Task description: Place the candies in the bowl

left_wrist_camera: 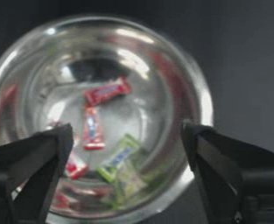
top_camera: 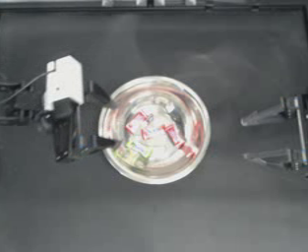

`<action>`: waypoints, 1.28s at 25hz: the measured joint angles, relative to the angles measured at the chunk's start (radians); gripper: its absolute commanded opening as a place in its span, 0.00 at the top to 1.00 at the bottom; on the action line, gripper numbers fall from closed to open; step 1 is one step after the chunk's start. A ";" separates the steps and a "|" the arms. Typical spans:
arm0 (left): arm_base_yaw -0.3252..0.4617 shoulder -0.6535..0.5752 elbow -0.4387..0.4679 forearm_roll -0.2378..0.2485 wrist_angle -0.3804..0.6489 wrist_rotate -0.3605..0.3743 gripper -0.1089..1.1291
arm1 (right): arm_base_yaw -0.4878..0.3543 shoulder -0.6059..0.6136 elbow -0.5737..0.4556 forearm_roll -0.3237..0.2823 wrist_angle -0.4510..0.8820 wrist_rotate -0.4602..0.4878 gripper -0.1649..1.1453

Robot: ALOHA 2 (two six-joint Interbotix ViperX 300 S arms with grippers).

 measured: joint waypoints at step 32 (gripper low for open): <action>-0.009 -0.456 0.353 0.006 -0.221 0.003 0.09 | -0.095 -0.060 0.000 -0.101 -0.009 -0.008 0.13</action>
